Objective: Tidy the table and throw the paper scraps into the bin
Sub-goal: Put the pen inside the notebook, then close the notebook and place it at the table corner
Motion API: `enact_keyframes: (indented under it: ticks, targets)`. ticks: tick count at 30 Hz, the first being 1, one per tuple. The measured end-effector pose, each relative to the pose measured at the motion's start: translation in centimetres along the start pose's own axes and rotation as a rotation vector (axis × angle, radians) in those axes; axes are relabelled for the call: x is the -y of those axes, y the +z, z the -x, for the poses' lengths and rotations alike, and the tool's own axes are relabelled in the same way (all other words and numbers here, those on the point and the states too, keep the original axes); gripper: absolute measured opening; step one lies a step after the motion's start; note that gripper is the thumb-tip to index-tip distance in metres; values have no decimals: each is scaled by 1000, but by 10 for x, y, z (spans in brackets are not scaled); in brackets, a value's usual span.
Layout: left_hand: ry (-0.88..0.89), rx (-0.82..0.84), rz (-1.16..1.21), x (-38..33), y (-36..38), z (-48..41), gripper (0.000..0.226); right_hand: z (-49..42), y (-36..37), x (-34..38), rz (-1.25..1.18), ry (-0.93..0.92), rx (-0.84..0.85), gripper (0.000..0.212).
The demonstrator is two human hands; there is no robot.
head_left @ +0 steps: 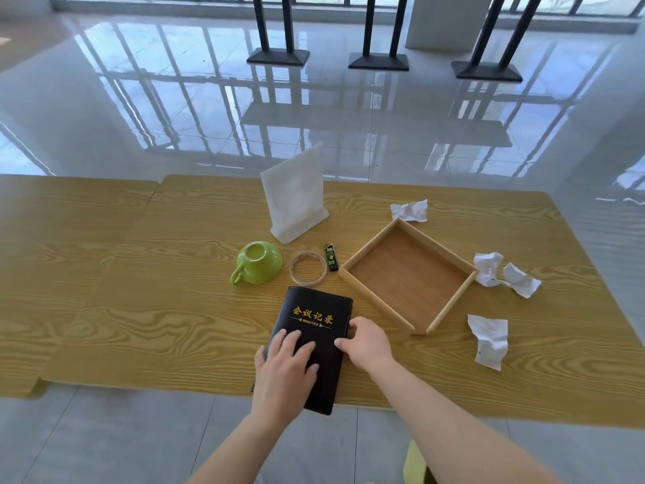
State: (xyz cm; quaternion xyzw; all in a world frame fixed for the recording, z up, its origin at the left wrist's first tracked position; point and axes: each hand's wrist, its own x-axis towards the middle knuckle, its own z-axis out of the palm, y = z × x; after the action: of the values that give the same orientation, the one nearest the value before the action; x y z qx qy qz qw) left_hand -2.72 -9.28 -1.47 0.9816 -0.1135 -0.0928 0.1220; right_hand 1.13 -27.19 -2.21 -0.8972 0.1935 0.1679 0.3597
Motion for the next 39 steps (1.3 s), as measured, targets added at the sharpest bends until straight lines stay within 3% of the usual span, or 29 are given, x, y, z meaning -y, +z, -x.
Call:
enact_keyframes:
  ticks: [5,8,15,23,30,39]
  targets:
    - [-214,65,160,28,-5,-5,69,5,3,7,106,73,-64,38]
    - [-230,67,280,30,-4,-10,72,8,8,10,120,95,-59,34]
    - [-258,77,326,29,-9,-16,76,22,28,22,22,194,-85,46]
    - [-262,100,400,27,-14,-17,80,25,20,12,-245,234,-92,36]
    - [-245,86,352,12,-18,-14,79,35,11,-4,-385,177,-110,31]
    - [-168,-41,397,-21,-18,0,81,54,-24,-25,-409,-46,-235,28]
